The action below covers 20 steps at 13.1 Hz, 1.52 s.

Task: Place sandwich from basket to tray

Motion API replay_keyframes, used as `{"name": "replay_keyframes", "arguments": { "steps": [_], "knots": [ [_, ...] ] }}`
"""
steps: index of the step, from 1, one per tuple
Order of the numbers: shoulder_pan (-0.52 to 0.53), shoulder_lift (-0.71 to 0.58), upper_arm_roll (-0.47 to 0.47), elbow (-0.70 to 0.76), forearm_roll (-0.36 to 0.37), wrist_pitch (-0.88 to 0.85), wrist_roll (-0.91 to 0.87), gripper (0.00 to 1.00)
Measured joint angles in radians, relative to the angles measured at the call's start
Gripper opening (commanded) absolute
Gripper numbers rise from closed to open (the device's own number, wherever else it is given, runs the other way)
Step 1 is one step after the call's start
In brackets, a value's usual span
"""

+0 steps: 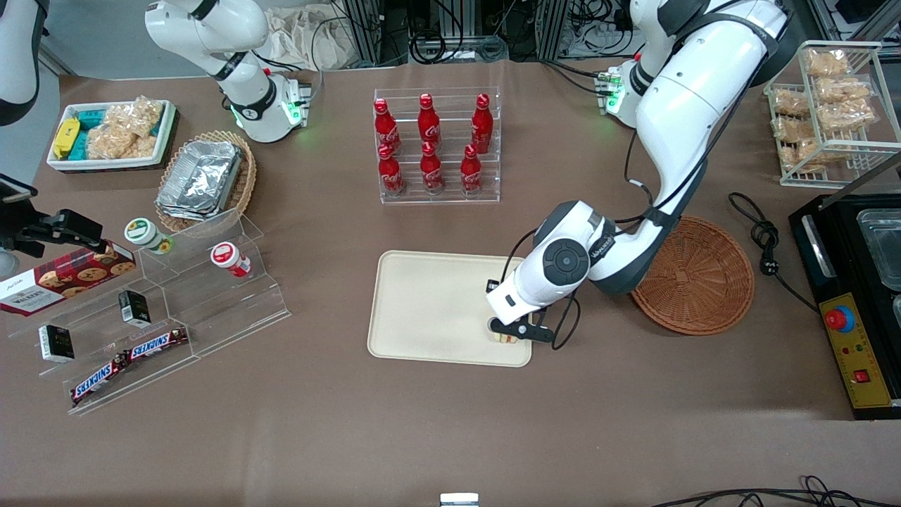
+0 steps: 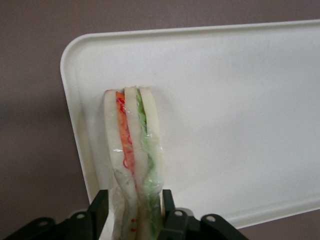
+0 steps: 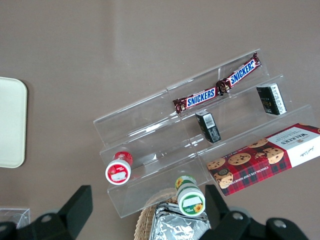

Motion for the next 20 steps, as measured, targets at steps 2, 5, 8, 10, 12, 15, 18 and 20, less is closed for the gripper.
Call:
{"name": "replay_keyframes", "arguments": {
  "steps": [2, 5, 8, 10, 12, 15, 18, 20],
  "knots": [
    [0.004, -0.004, 0.001, 0.004, 0.000, -0.016, -0.014, 0.99],
    [0.016, -0.068, 0.000, 0.040, 0.000, -0.166, -0.022, 0.99],
    [0.060, -0.231, 0.000, 0.059, 0.000, -0.389, -0.022, 0.99],
    [0.115, -0.339, 0.001, 0.058, 0.000, -0.531, -0.022, 0.99],
    [0.184, -0.405, 0.003, 0.055, -0.004, -0.574, -0.021, 0.99],
    [0.269, -0.478, 0.005, 0.053, -0.010, -0.659, -0.019, 0.99],
    [0.309, -0.515, 0.006, 0.049, -0.009, -0.705, 0.012, 0.99],
    [0.337, -0.533, 0.008, 0.048, -0.009, -0.733, 0.109, 0.99]
  ]
}}
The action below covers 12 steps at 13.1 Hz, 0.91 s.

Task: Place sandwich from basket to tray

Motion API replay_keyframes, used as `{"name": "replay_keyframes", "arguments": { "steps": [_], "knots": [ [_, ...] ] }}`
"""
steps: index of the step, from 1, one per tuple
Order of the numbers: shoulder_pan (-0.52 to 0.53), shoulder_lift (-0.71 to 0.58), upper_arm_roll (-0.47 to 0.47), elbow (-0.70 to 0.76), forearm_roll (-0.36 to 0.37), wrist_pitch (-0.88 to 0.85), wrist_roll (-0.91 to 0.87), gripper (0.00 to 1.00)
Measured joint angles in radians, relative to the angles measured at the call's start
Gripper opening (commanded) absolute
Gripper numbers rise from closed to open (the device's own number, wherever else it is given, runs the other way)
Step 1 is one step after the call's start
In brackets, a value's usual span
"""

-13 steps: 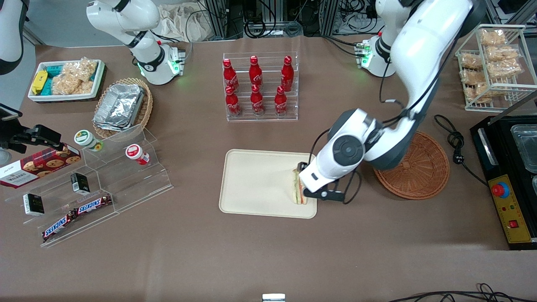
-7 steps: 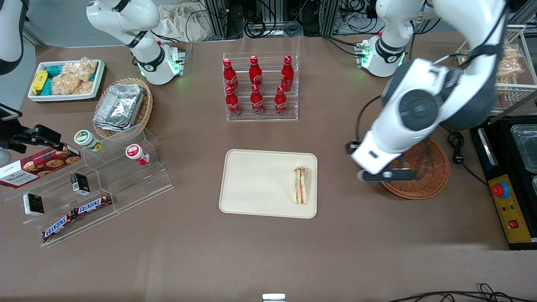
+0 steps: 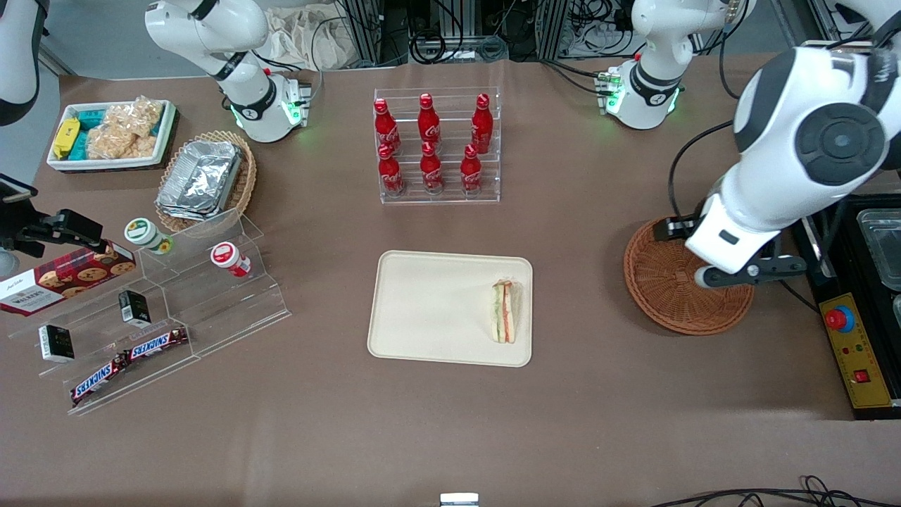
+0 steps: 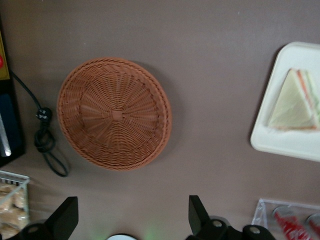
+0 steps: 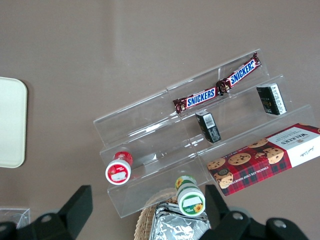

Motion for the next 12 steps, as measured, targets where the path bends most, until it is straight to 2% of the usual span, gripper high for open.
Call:
{"name": "replay_keyframes", "arguments": {
  "steps": [7, 9, 11, 12],
  "knots": [
    [0.036, -0.035, 0.100, -0.002, -0.019, -0.043, 0.178, 0.99],
    [-0.014, -0.053, 0.213, -0.002, -0.061, -0.057, 0.257, 0.99],
    [-0.135, -0.073, 0.403, -0.002, -0.112, -0.068, 0.322, 0.99],
    [-0.175, -0.079, 0.464, -0.002, -0.127, -0.069, 0.335, 0.99]
  ]
}}
